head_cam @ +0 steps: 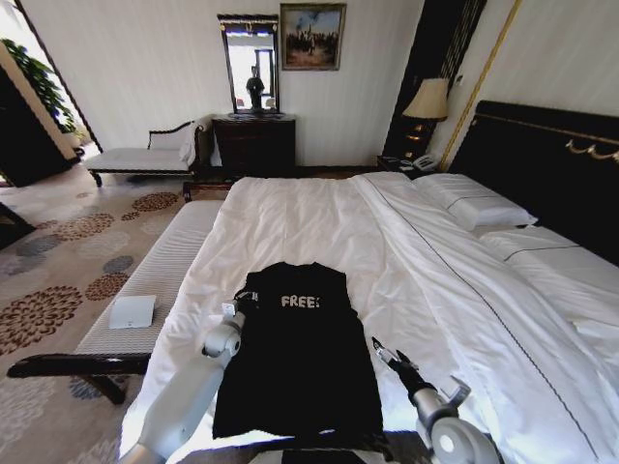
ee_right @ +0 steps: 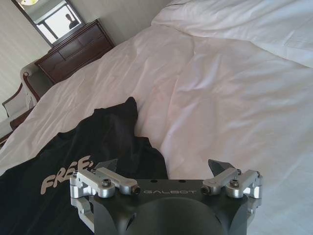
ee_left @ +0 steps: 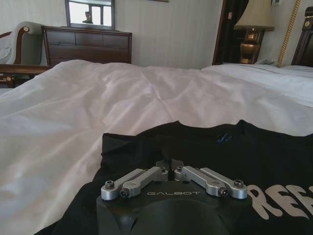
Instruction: Fold the clothes on the bed.
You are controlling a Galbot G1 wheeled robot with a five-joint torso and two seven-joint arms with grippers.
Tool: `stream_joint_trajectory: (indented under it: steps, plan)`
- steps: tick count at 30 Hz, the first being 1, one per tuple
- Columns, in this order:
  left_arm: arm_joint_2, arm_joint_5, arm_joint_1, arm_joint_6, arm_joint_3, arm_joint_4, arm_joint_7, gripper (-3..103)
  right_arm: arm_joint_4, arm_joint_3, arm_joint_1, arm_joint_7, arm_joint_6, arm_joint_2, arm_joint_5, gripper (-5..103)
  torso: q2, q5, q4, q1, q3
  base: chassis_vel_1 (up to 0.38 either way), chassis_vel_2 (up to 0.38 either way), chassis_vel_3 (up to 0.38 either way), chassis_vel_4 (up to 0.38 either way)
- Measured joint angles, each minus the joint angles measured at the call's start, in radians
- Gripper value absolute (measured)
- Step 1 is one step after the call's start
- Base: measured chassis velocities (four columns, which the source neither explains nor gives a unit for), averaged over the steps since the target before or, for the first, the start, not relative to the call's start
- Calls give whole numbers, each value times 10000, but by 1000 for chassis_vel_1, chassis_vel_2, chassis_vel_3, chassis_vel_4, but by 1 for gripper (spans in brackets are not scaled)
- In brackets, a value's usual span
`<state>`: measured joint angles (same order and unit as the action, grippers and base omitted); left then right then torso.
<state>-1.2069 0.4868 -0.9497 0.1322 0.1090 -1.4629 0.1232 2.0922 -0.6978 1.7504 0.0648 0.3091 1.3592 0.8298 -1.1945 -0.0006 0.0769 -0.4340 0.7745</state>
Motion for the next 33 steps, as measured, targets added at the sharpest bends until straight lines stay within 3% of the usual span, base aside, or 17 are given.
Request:
stream_joint_trajectory:
  steps: [11, 24, 33]
  plan:
    - [-436, -121, 114, -9, -353, 294, 347, 0, -31, 44, -28, -42, -34, 10, -6, 100, 0, 0, -1, 0, 0, 0, 0, 0, 0]
    - [-1440, -136, 916, 17, -563, 1339, 870, 0, -58, 31, 23, -67, -59, 24, -20, 100, 0, -1, 0, 0, 1, 0, 0, 0, 0]
    - [-1658, -274, 989, 74, -658, 1680, 1009, 0, -64, -31, 68, -84, -85, 16, -20, 100, 0, -1, -1, 0, 0, 0, 0, 0, 0]
